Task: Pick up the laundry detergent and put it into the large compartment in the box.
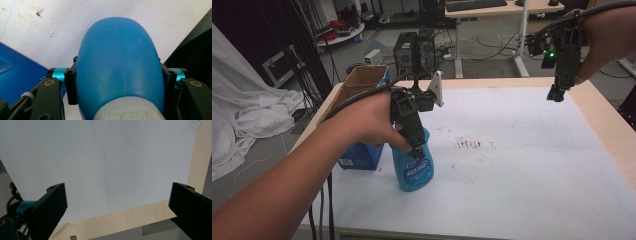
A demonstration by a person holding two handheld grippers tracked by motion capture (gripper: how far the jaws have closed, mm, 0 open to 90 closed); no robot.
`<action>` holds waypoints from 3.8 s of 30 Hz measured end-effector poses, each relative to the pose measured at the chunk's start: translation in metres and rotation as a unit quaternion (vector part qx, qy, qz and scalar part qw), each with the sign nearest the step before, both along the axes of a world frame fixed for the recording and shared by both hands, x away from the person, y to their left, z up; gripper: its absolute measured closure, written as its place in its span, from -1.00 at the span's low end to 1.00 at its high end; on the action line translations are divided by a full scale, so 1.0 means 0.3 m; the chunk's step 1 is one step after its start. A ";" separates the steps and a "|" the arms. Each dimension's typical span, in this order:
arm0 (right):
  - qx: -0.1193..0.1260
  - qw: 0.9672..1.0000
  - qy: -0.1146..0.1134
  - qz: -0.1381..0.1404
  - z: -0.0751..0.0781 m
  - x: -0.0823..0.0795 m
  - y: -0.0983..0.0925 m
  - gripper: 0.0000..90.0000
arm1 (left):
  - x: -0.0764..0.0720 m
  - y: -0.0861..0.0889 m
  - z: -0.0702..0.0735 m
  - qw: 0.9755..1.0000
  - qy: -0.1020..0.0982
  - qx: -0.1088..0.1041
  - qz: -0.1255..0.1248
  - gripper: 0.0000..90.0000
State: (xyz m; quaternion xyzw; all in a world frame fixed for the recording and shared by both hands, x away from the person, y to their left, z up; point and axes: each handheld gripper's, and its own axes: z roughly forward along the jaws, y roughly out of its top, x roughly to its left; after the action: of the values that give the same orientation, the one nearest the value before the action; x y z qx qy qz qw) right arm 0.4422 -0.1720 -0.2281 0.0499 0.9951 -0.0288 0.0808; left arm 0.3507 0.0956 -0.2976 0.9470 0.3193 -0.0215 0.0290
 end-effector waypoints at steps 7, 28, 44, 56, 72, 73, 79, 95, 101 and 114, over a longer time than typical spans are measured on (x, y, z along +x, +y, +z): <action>0.000 1.000 -0.001 -0.004 -0.001 -0.002 -0.004 -0.98 | 0.005 -0.003 0.000 1.000 0.005 0.008 -0.002 -0.16; 0.002 1.000 0.000 -0.004 -0.003 -0.003 -0.007 -0.98 | 0.014 0.003 0.153 1.000 0.004 0.004 -0.026 -0.16; 0.001 1.000 0.002 0.003 -0.012 0.003 0.012 -0.98 | 0.087 0.074 0.440 1.000 0.010 -0.006 0.012 -0.16; 0.001 1.000 0.005 0.000 -0.010 0.008 0.003 -0.98 | 0.137 0.237 0.648 0.995 -0.023 -0.022 0.095 -0.16; -0.002 1.000 0.005 -0.006 -0.010 0.008 -0.001 -0.98 | 0.218 0.452 0.613 0.982 -0.013 -0.015 0.187 -0.16; -0.003 1.000 0.005 -0.007 -0.011 0.008 -0.002 -0.98 | 0.224 0.459 0.604 0.982 -0.013 -0.015 0.189 -0.16; -0.005 1.000 0.006 -0.010 -0.015 0.010 0.001 -0.98 | 0.251 0.486 0.550 0.983 -0.011 -0.005 0.183 -0.16; -0.006 1.000 0.008 -0.008 -0.024 0.016 0.014 -0.98 | 0.279 0.526 0.465 0.984 -0.003 0.006 0.178 -0.16; -0.006 1.000 0.005 -0.004 -0.021 0.014 0.015 -0.98 | 0.284 0.526 0.366 0.989 0.004 0.006 0.151 -0.16; -0.007 1.000 0.006 -0.009 -0.027 0.007 0.007 -0.98 | 0.296 0.549 0.165 0.996 0.014 0.019 0.085 -0.16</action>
State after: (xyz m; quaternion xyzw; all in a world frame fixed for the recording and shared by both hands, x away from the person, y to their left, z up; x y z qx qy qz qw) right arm 0.4443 -0.1699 -0.2363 0.0580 0.9948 -0.0363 0.0752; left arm 0.4395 0.2603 -0.2480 0.9163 0.3995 -0.0261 0.0084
